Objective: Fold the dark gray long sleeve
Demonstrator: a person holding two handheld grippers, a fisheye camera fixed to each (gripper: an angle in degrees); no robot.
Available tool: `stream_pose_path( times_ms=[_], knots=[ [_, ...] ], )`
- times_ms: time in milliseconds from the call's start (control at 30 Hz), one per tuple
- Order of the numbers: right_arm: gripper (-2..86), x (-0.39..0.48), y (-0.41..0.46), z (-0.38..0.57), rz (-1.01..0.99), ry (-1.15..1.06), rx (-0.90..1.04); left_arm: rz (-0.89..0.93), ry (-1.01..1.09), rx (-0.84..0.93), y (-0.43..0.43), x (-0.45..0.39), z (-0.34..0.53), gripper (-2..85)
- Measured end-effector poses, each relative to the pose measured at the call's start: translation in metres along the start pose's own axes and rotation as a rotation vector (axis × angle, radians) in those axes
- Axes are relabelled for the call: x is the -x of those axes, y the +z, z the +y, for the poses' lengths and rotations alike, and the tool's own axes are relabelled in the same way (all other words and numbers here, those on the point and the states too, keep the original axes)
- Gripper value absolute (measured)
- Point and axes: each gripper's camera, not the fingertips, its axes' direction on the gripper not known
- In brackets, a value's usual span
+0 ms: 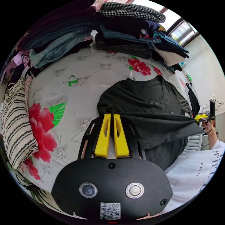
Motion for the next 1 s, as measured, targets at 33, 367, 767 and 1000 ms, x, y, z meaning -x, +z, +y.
stream_pose_path(
  times_ms=[33,367,767,1000],
  knots=[
    [0.5,-0.014,0.015,0.002,0.121,0.049,0.02,0.001,-0.02,-0.02,0.002,0.001,0.001,1.4],
    [4.8,0.044,-0.015,0.041,0.315,-0.081,-0.199,-0.02,-0.174,-0.148,-0.037,0.014,0.068,4.7],
    [1.6,0.058,0.031,0.012,0.324,-0.231,-0.054,-0.103,-0.107,-0.018,0.013,-0.042,0.109,4.7],
    [1.0,0.062,0.002,0.082,0.172,-0.261,0.024,-0.125,-0.116,-0.048,0.008,-0.036,0.112,4.4]
  ],
)
